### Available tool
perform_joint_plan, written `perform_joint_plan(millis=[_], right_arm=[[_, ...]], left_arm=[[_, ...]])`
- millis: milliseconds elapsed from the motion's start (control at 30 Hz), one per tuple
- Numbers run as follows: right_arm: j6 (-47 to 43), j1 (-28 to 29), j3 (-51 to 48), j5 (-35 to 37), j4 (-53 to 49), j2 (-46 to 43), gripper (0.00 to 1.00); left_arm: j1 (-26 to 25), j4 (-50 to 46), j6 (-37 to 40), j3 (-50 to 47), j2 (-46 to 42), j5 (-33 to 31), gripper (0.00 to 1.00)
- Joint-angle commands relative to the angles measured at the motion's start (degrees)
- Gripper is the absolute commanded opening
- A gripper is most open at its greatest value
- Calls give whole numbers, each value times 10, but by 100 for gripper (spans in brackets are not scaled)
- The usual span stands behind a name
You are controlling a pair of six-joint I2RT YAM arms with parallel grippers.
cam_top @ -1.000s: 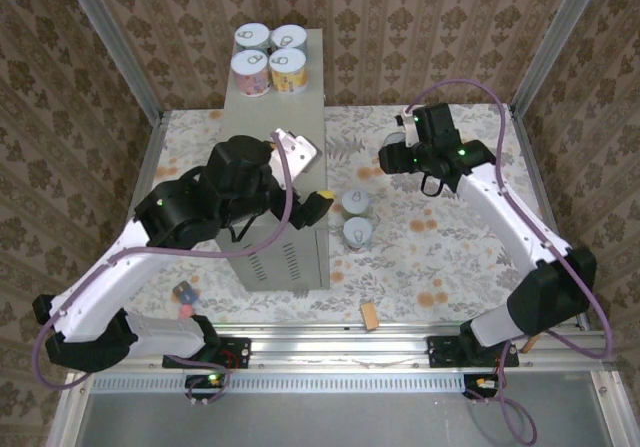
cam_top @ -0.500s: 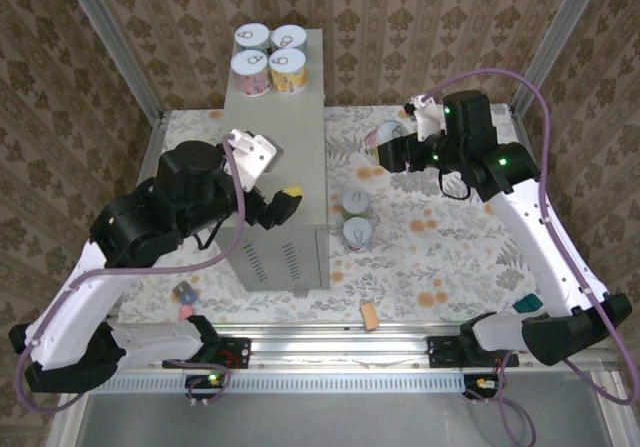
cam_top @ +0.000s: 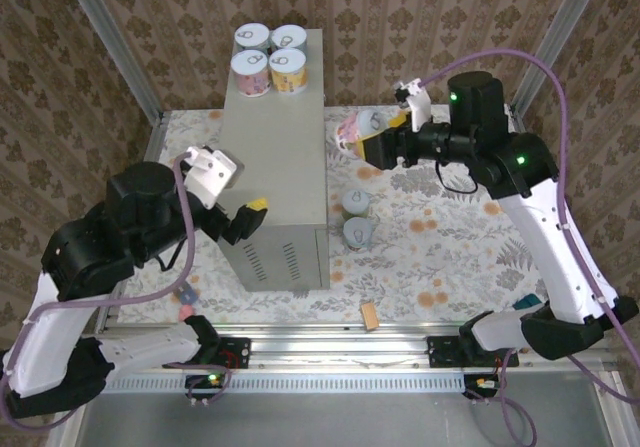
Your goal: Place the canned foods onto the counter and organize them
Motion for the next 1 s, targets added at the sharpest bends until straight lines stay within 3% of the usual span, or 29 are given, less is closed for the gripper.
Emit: perform_joint_plan(millis=[0,400,667,833,967], right_arm=[[-20,34,44,28,-20,32,70],[-57,132,197,149,-115,148,69],[-85,199,381,253,-223,280,70],[-96,222,505,273,-271,361,71],[-95,229,533,266,-266,383,74]], left_arm=[[3,-17,9,7,-13,-23,100],[3,-16,10,-18,-48,-34,100],[4,-1,19,-32,-62,-32,100],[4,2,31,-31,-53,-36,100],[5,25,36,-39,-42,-75,100]])
